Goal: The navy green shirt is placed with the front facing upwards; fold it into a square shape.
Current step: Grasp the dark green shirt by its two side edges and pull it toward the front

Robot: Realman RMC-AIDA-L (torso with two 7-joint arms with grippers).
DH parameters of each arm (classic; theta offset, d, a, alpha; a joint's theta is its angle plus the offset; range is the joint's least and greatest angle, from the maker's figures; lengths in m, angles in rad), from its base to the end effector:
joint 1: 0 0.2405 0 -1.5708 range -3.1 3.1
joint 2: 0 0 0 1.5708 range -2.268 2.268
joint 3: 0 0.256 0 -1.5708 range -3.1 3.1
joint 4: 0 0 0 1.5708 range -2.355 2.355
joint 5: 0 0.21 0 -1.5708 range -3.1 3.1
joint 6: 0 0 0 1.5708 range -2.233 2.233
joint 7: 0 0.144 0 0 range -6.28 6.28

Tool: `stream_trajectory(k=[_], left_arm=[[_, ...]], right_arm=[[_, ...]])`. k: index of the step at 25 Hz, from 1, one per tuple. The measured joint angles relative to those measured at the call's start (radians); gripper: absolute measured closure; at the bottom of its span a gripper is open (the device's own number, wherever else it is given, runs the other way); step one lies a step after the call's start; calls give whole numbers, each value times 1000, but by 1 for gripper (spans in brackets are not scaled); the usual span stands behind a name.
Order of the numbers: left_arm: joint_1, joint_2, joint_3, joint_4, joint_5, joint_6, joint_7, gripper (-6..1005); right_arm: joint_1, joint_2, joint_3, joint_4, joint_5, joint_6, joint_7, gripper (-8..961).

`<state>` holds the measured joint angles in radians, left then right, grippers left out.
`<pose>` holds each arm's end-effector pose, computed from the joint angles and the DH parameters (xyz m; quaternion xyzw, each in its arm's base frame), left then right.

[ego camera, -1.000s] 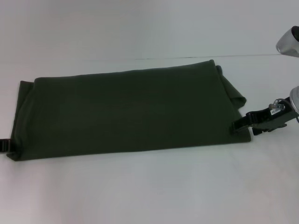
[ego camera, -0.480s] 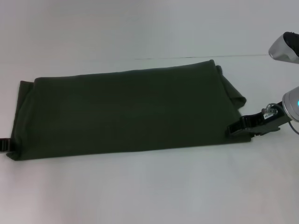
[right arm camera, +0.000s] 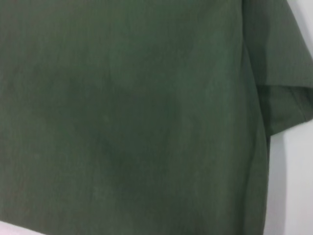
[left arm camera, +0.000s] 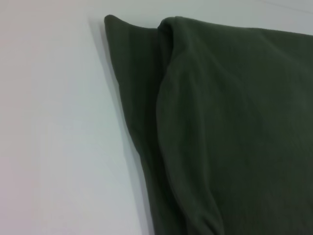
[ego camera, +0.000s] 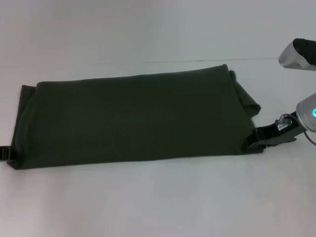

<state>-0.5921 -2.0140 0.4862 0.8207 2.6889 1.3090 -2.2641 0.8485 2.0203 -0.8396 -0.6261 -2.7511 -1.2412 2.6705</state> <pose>-0.3519 0.3553 0.0699 -0.7634 -0.5843 -0.0088 0.2753 0.2654 0.4080 0.0011 -0.7702 0.5934 -0.0895 0.2161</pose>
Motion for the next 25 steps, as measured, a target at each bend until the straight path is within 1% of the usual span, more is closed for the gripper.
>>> stream_trajectory(k=[5, 10, 16, 19, 22, 23, 24, 25], left_arm=[[-1, 0, 0, 0, 0, 1, 0, 956], [-2, 1, 0, 0, 0, 4, 0, 952], [-6, 3, 0, 0, 6, 24, 0, 948], [-8, 7, -1, 4, 8, 56, 0, 946], [-10, 14, -6, 21, 25, 119, -4, 943], [-10, 14, -6, 21, 25, 119, -4, 943], [-13, 17, -7, 38, 50, 176, -8, 942], [-13, 18, -7, 44, 56, 195, -8, 941]], right_arm=[[-3, 1, -1, -5, -1, -6, 0, 510], [-6, 1, -1, -8, -1, -9, -2, 742], [-8, -4, -1, -9, -7, -22, -8, 919], [-8, -8, -2, -20, -8, -68, -19, 921], [-15, -11, -3, -50, -9, -145, -33, 922], [-20, -12, -4, -64, -9, -179, -37, 922], [-25, -13, -5, -75, -9, -211, -41, 922], [-30, -14, -7, -86, -10, -243, -45, 922]])
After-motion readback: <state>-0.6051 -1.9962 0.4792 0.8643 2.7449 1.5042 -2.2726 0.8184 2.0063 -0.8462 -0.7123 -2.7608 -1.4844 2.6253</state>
